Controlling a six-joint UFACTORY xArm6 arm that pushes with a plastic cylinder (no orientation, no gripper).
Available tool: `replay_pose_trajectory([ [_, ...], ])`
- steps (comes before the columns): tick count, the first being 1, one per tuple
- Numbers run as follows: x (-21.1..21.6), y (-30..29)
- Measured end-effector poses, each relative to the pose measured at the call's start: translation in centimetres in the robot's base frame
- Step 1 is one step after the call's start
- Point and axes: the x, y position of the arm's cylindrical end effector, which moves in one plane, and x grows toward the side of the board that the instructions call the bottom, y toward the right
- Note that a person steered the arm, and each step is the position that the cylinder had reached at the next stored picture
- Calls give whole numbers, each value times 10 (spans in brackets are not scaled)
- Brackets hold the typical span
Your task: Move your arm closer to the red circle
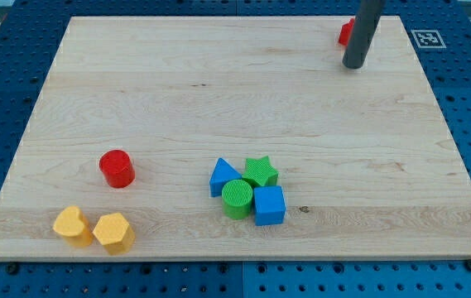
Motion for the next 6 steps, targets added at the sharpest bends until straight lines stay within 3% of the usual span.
replay_pose_trajectory([
  [4,48,-21],
  [6,64,-117],
])
